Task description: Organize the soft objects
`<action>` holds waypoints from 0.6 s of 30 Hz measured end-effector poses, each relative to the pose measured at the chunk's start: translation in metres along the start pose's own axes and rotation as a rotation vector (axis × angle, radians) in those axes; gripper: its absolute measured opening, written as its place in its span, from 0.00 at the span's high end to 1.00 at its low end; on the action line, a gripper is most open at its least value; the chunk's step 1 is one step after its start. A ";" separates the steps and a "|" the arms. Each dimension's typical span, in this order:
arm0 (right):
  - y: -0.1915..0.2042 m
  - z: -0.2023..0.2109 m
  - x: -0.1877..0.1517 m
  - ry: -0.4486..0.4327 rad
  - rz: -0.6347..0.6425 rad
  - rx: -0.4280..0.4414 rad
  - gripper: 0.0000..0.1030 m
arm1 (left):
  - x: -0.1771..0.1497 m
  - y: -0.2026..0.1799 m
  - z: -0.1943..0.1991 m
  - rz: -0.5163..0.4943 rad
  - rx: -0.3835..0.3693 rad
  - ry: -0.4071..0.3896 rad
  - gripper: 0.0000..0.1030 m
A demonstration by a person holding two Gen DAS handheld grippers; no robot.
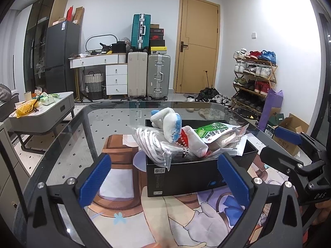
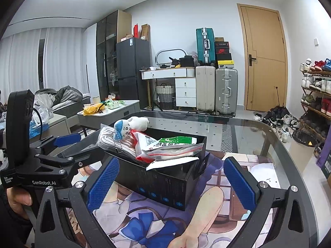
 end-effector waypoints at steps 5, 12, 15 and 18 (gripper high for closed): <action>0.000 0.000 0.000 -0.001 0.000 0.000 0.01 | 0.000 -0.001 -0.001 0.001 0.001 0.000 0.00; 0.000 0.000 0.000 0.000 0.000 0.000 0.01 | 0.000 0.000 -0.001 0.000 0.001 0.000 0.00; 0.000 0.000 0.000 -0.001 -0.001 0.000 0.01 | 0.000 0.000 -0.001 0.001 0.000 -0.001 0.00; 0.000 0.000 -0.001 -0.001 -0.001 0.000 0.01 | 0.000 -0.001 -0.001 0.000 0.000 -0.002 0.00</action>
Point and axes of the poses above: each gripper's, at about its wrist camera, not at the fingertips, and z roughly against the way its jaws point, y to its left, x to its top, the point moved 2 cm from there along -z, roughly the way its jaws point, and after that the axes turned 2 degrees about -y, right-handed, at the moved point
